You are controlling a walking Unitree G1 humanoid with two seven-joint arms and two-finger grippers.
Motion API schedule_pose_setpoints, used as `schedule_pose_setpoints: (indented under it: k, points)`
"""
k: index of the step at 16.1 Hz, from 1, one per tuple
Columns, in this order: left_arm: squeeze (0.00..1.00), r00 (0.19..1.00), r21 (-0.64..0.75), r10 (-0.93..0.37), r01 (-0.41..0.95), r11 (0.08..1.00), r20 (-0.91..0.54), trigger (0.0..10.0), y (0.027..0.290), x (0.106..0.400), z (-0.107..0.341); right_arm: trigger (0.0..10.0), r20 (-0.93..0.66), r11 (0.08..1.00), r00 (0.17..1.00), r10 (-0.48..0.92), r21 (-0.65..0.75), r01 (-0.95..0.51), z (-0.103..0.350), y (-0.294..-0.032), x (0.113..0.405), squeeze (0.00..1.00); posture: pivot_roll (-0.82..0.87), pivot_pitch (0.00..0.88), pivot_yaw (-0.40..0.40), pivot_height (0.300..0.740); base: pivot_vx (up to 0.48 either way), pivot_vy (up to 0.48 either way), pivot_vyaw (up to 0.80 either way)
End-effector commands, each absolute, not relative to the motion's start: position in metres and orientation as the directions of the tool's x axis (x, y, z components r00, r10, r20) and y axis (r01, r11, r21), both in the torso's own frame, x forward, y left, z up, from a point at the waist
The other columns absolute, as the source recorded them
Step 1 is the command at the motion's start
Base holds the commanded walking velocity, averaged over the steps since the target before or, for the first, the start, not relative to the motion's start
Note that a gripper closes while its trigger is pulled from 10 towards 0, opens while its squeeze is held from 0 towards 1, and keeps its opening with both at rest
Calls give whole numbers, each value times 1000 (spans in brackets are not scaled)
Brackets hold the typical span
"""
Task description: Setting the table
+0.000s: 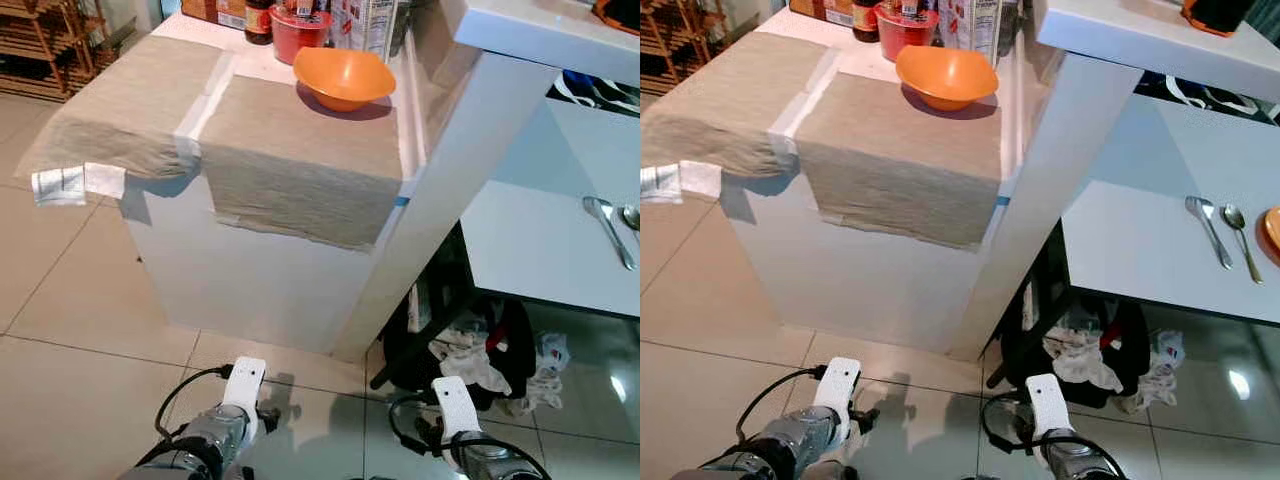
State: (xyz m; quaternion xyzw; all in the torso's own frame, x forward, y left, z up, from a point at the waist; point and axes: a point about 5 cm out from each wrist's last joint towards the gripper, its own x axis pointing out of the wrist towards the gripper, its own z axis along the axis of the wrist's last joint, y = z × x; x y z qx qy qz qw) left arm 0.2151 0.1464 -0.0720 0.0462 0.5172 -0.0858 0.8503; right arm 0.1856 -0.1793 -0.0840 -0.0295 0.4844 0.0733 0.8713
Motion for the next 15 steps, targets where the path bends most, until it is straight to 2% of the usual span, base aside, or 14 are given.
schedule_pose_setpoints:
  k: [1, 4, 13, 15]
  points:
    - [0, 458, -22, -120, 213, 977, -881, 10000, 138, 220, -69, 10000, -840, 992, 537, 76, 11, -123, -83, -185, 186, 0, 29, 32, -131, 740, 0, 0, 0]
    - [0, 455, -27, -128, 222, 975, -881, 10000, 136, 219, -70, 10000, -824, 996, 563, 60, 9, -93, -82, -185, 188, 0, 1, 17, -99, 740, 0, 0, 0]
    - [0, 518, 15, -108, 228, 974, -848, 10000, 139, 224, -67, 10000, -813, 997, 578, 63, 28, -70, -82, -180, 189, 0, -5, 0, -96, 740, 0, 0, 0]
    - [0, 489, 13, -100, 222, 975, -866, 10000, 139, 214, -73, 10000, -820, 996, 568, 69, 26, -83, -84, -178, 185, 0, -6, 0, -92, 740, 0, 0, 0]
